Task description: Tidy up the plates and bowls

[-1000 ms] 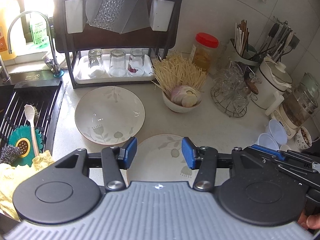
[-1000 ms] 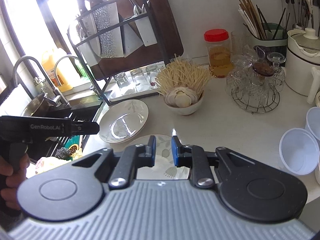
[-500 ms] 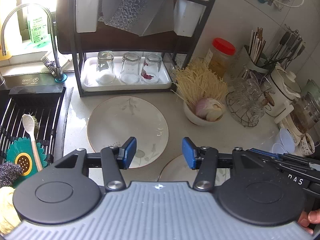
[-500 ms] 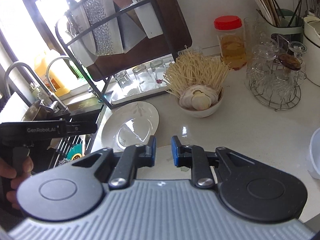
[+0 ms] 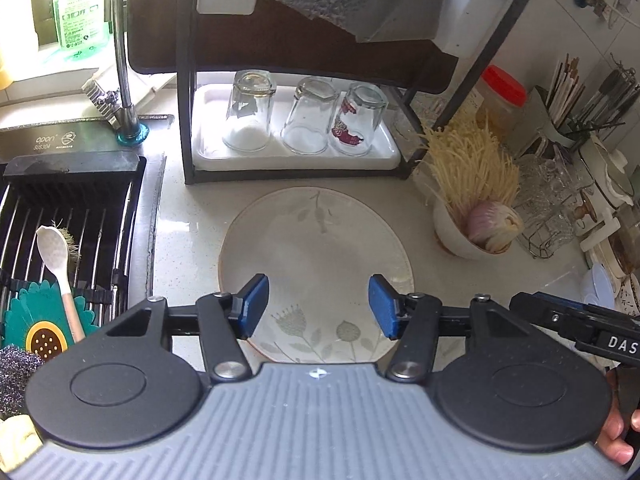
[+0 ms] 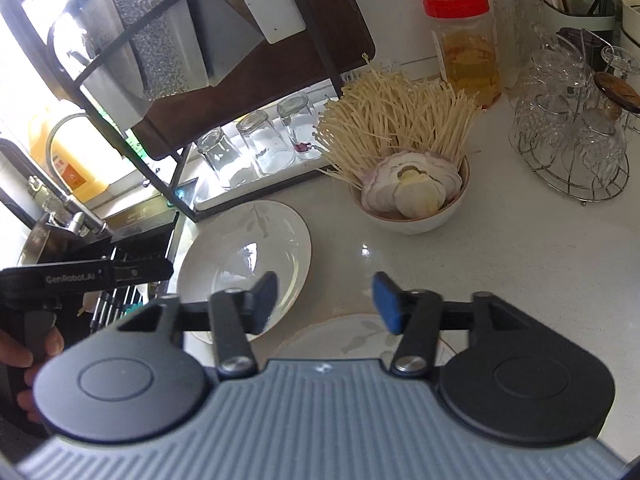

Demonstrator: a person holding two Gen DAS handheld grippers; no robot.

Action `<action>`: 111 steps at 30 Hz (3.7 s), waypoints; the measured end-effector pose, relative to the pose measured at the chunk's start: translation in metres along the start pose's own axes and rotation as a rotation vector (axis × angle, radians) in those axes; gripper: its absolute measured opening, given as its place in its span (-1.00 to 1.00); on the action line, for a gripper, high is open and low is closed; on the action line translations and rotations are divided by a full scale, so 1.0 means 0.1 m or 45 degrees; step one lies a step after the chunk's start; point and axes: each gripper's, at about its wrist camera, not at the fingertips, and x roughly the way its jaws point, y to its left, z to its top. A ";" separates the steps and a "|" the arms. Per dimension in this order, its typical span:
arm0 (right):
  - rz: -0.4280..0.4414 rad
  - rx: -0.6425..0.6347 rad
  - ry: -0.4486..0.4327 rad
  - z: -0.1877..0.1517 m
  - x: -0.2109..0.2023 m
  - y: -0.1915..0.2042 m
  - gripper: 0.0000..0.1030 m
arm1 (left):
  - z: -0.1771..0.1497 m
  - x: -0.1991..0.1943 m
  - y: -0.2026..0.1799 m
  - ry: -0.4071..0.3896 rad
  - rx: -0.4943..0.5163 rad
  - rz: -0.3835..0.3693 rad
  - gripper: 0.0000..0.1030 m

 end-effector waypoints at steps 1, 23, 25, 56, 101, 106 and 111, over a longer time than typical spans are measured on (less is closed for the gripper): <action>0.012 0.007 -0.006 0.01 0.03 0.01 0.35 | 0.03 0.04 0.05 0.009 -0.011 0.000 0.19; -0.031 0.138 0.222 0.03 1.19 0.26 -0.21 | 0.25 0.84 0.74 0.132 -0.032 -0.033 0.14; -0.032 0.131 0.235 0.04 1.25 0.27 -0.23 | 0.26 0.89 0.75 0.134 -0.034 -0.046 0.08; -0.066 0.080 0.142 0.07 1.06 0.26 -0.62 | 0.45 0.96 0.66 0.217 -0.032 -0.194 -0.52; -0.124 0.020 -0.005 -0.67 -0.50 -0.36 -0.62 | -0.67 0.05 -0.61 0.187 0.025 -0.252 -0.52; -0.178 0.041 0.048 -0.78 -0.46 -0.45 -0.61 | -0.84 0.22 -0.67 0.232 0.010 -0.231 -0.52; -0.196 0.071 0.096 -0.87 -0.41 -0.55 -0.61 | -0.92 0.35 -0.71 0.271 0.021 -0.219 -0.52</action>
